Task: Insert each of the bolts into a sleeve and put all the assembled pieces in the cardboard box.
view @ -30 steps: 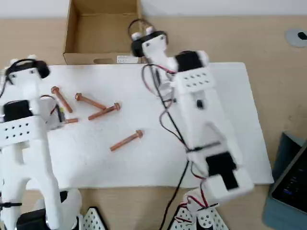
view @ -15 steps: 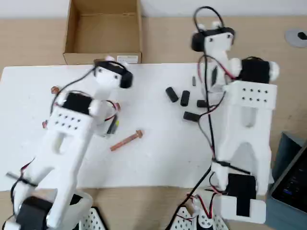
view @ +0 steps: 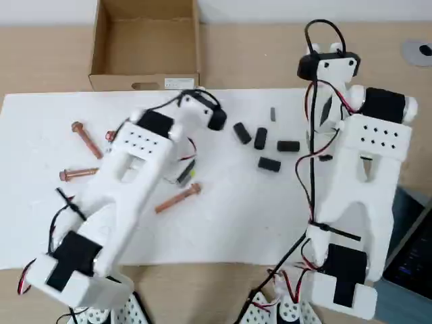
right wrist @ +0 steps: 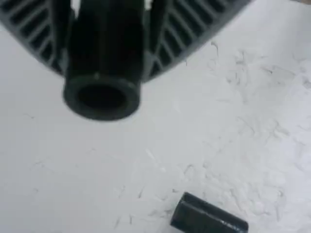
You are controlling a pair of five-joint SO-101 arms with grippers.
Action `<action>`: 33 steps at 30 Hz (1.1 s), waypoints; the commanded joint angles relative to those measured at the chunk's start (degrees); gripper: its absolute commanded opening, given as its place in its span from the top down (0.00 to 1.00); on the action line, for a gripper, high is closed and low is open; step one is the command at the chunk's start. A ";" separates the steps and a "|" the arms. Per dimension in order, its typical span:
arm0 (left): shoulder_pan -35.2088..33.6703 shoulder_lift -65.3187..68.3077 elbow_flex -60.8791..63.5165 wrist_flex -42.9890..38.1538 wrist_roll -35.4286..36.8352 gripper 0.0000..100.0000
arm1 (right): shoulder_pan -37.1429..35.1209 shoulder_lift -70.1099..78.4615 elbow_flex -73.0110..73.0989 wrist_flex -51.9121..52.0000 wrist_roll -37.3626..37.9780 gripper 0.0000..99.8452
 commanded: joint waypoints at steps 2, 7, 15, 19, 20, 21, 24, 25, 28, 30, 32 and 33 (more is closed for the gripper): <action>2.55 1.45 -2.64 0.35 -0.35 0.89 | 0.66 -3.03 -0.40 0.18 0.35 0.99; 4.22 4.62 -2.99 0.18 -1.14 0.89 | 0.48 -3.03 -0.40 0.18 0.35 0.99; 4.13 10.42 -2.99 -4.04 -1.93 0.89 | 0.40 -3.03 -0.40 0.18 0.18 0.99; 4.22 12.62 -2.99 -6.68 -1.93 0.89 | 0.40 -3.03 -0.40 0.18 0.18 0.99; 4.22 13.32 -2.99 -7.12 -1.93 0.89 | 0.40 -3.03 -0.40 0.18 0.18 0.99; 4.22 14.02 -2.99 -7.47 -1.93 0.89 | 0.40 -3.03 -0.40 0.18 0.18 0.99; 4.22 16.57 -2.99 -8.44 -1.93 0.90 | 0.40 -3.03 -0.40 0.09 0.26 0.99; 4.22 17.54 -2.99 -8.70 -1.93 0.90 | 0.40 -3.03 -0.40 0.09 0.26 0.99; 4.31 19.47 -2.99 -9.23 -2.02 0.90 | 0.40 -3.03 -0.40 0.00 0.18 0.99; 4.31 19.82 -2.99 -9.23 -2.29 0.90 | 0.40 -3.03 -0.48 0.00 0.18 0.99; 4.31 19.74 -2.99 -9.23 -2.29 0.91 | 0.40 -3.30 -0.48 0.18 0.26 0.99; 4.40 19.74 -3.08 -9.23 -2.29 0.94 | 0.40 -3.82 -0.48 0.18 0.26 0.99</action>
